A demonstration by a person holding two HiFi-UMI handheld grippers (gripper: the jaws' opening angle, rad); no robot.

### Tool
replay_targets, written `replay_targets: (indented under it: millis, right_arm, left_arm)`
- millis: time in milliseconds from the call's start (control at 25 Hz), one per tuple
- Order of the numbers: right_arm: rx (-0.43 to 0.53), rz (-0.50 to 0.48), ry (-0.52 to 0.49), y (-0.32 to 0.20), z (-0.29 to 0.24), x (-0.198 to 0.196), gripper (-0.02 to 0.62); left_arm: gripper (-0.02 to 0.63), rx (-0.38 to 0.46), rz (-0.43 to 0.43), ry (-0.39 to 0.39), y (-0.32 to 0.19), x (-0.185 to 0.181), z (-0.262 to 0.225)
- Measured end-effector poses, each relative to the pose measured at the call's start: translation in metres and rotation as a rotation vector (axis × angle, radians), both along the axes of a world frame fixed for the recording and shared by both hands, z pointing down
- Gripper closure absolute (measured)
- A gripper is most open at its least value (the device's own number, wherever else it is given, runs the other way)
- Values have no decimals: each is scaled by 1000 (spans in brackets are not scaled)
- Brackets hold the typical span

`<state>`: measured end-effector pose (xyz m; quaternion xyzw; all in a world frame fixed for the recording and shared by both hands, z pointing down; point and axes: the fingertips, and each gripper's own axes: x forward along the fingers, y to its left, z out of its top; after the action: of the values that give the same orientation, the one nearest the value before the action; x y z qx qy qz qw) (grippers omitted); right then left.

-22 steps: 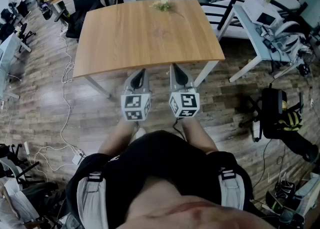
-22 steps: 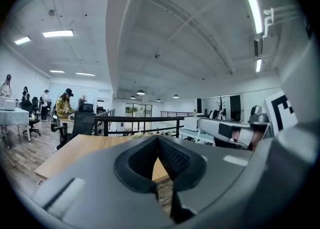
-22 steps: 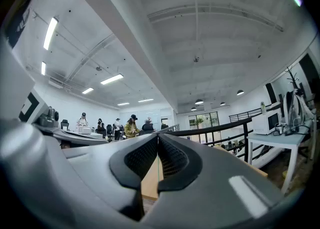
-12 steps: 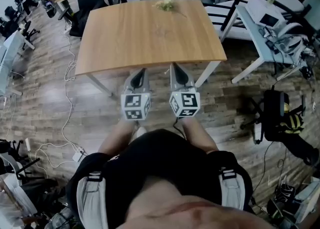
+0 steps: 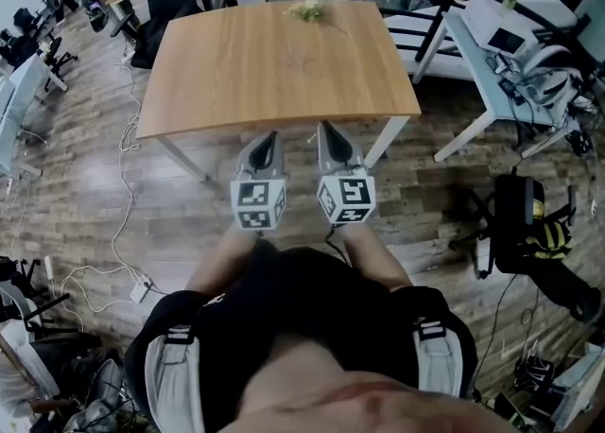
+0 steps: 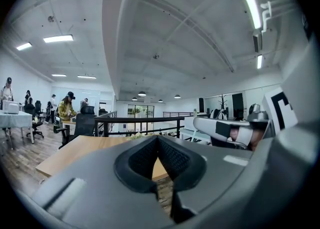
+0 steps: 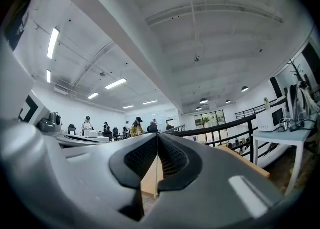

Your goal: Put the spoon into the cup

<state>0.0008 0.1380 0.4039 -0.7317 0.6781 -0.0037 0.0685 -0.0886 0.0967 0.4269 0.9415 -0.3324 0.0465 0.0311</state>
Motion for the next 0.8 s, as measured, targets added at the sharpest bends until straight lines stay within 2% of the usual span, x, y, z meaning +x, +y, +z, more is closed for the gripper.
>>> replay_targets:
  millis: [400,800]
  right_arm:
    - [-18,-5,-33,11,19,14,591]
    - [-27,-1,-41,-16,24,41,591]
  left_arm:
    - [594,-6,9,-10,12,16,17]
    - [594,-10,20,13,-17,43,22]
